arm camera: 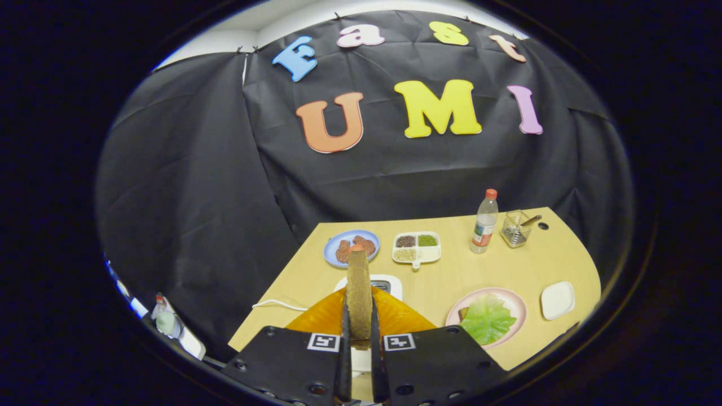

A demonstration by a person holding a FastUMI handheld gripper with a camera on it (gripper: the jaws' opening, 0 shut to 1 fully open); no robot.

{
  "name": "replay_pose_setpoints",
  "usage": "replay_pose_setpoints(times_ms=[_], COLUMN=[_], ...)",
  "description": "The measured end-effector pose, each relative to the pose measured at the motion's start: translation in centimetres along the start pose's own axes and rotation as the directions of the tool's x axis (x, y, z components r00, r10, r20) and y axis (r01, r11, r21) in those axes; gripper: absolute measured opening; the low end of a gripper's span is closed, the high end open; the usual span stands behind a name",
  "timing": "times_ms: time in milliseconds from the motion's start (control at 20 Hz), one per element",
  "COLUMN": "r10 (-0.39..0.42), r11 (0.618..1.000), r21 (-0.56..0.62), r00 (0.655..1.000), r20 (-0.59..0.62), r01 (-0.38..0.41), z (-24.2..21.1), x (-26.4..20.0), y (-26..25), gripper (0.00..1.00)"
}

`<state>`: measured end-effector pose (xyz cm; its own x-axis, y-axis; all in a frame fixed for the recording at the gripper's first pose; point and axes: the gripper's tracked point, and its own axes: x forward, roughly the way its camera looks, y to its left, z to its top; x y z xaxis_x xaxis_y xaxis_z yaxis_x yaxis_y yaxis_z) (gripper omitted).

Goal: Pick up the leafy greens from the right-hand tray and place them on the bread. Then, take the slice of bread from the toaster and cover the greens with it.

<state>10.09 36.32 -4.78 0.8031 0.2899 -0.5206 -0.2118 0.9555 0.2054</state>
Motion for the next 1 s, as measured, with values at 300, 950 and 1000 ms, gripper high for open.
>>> replay_pose_setpoints(times_ms=[300, 950, 1000], r10=[-0.056, -0.123, -0.113], r11=[0.997, 0.979, 0.978], r21=[0.055, 0.141, 0.154], r00=[0.998, 0.979, 0.979], r20=[-0.018, -0.164, -0.170], r01=[0.057, 0.147, 0.140], z=[-1.0, -8.9, -9.3], x=[-0.3, 5.5, 6.0], y=[-6.9, -18.7, -19.4], gripper=[0.14, 0.14, 0.14])
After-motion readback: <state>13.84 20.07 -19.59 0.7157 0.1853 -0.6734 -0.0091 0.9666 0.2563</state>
